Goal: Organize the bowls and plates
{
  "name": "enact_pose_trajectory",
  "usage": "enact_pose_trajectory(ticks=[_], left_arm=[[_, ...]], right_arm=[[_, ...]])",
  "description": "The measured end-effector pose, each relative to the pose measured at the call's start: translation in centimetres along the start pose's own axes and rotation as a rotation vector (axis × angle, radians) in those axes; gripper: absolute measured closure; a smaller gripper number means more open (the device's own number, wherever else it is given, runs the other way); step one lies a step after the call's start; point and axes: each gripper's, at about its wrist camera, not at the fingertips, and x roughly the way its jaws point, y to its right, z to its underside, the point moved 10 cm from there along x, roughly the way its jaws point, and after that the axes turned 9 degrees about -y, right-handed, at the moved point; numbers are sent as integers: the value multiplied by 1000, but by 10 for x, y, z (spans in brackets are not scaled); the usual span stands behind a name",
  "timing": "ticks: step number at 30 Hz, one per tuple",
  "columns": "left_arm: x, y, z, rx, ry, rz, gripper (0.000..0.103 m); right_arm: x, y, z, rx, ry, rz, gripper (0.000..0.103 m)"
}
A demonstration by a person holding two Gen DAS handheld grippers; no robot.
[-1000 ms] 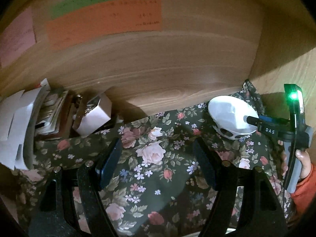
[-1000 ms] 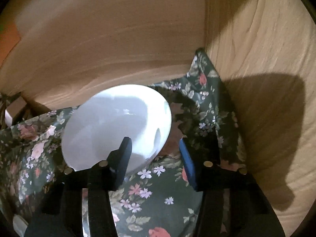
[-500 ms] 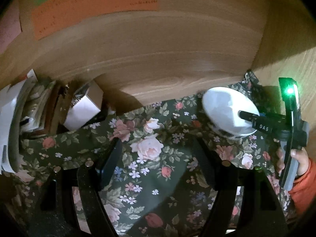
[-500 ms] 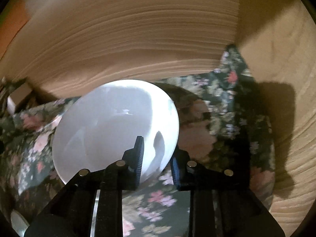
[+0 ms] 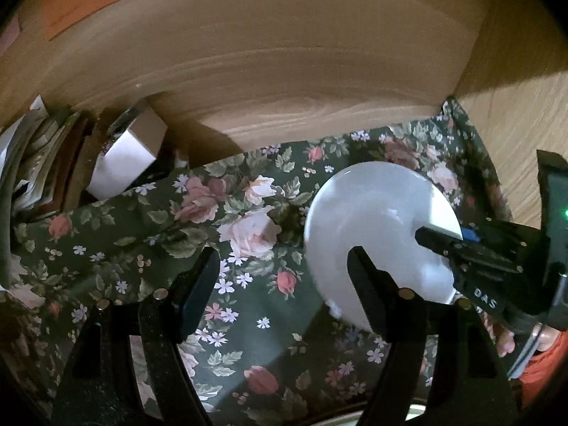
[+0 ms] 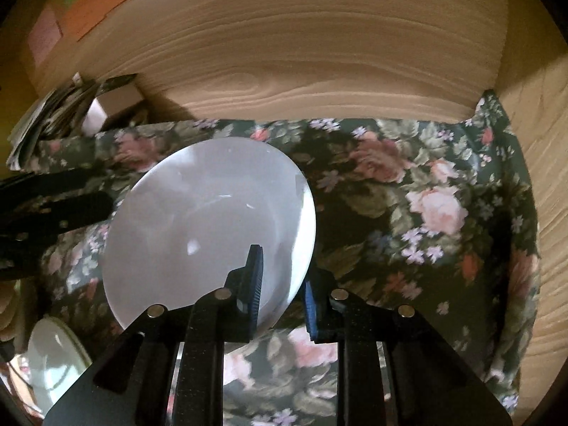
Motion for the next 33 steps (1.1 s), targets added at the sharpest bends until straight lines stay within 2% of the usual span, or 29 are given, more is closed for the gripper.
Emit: enact_pose_trajectory(ticks=[7,11,12,17,19,22,24,29,33], left_arm=[[13,13,4,48,-50,-21,29],[24,15,5,48,-83,-23,33],[26,17,5,50,-92,-19,35],[40,22,8,59,-135,-12,49],[45,25,9,62,-152,-6,63],[52,30,12,70,-170,12,73],[56,32,14,73,-178,8,78],[58,30,14,59,-170,-8,79],[54,33,14,85,-146,-17,79]], right_arm=[[2,-7,1,-4,2,2,81],[4,-5,1,18,-6,-18,69],[6,-4,2,30,-6,-29,69],[10,-4,3,54,-15,-75,69],[11,-5,2,60,-10,-83,72],[9,-7,1,54,1,-96,79],[8,-9,1,53,7,-93,81],[7,-10,2,48,18,-76,82],[2,-10,1,53,29,-77,83]])
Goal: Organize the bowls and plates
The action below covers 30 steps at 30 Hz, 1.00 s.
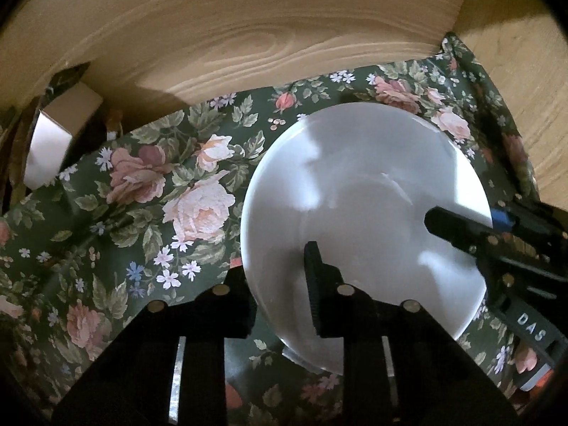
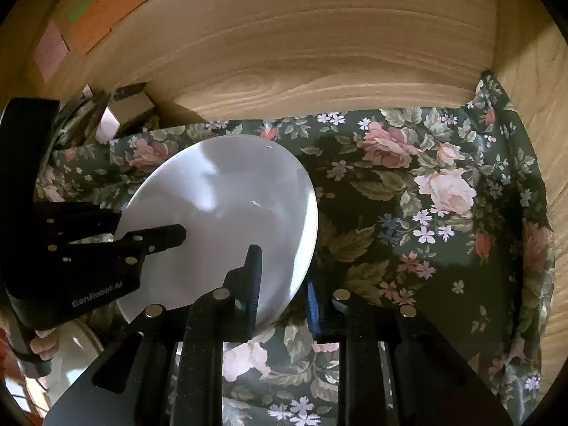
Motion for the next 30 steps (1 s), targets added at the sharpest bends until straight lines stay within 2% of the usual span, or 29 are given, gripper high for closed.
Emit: enact_pose_trajectory(ticks=[5,14,30], left_arm=[[-16,-1,1,8,52,-19,80],[-52,-9,6,-19,134,-9,80],[-100,-36,51,-96,219,-20,80]], right_arm=[[-16,-5,-3,-3,36,-7,83],[-47,-24,-8,-46,120,21,84],[-77,-75,-1,-101,176,-7,84]])
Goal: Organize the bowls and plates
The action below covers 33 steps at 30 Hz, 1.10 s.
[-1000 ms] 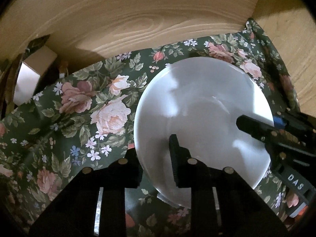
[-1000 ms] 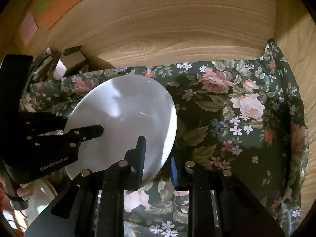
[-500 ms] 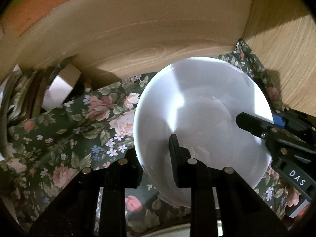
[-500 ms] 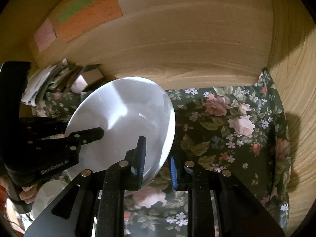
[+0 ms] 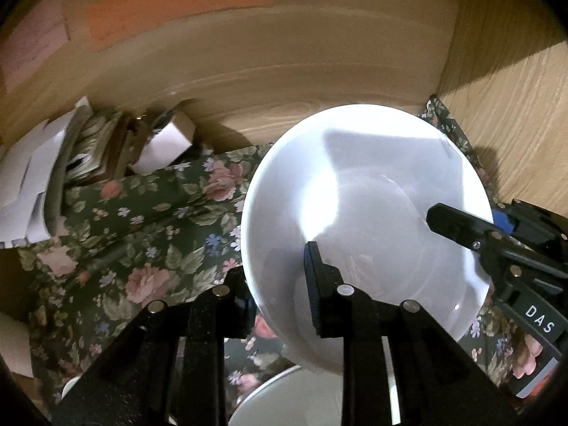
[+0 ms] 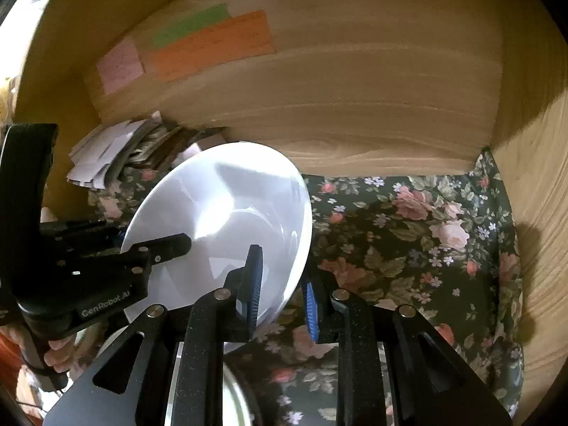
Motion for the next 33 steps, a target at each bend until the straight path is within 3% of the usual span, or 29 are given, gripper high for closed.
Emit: enact_pose_trajectory(ticks=[33], left_arm=[[-73,-68,75,-142,89,-52,79]], right_arm=[[-18,-109,20,-114,29,-90,84]])
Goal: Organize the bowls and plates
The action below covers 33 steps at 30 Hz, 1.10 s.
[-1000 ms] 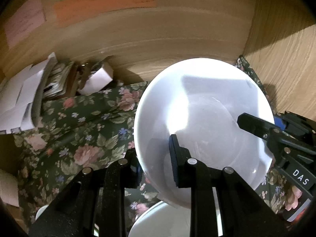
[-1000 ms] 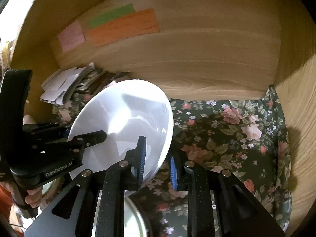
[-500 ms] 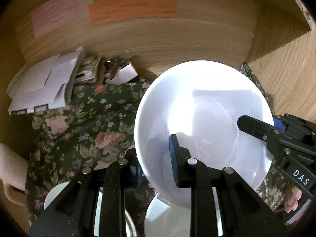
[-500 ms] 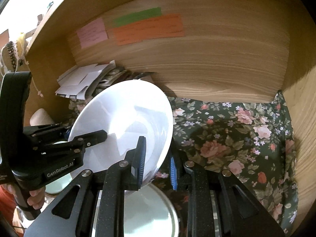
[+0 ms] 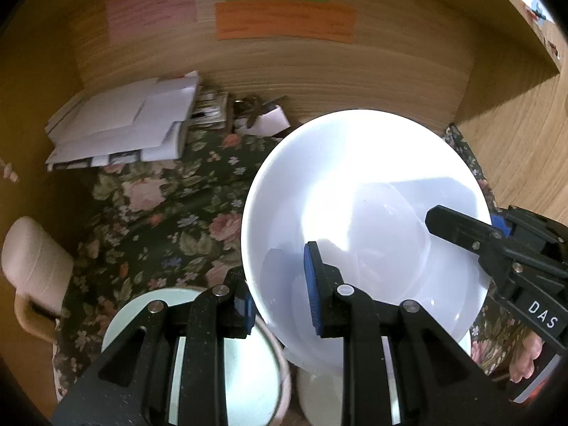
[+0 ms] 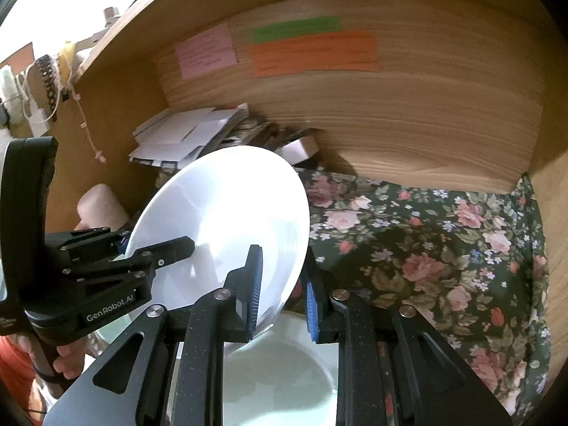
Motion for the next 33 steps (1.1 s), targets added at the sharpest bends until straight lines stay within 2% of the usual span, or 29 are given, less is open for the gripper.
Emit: enact_pose_trajectory(ticks=[17,33], left_arm=[[-28,-69,35,-125,-4,-51,79],[-28,-112,78,-199,-39,-70,79]], right_arm=[[24,-68,8,-70,-37,-101,84],[51,-110,24,-115,-107,-153,84]])
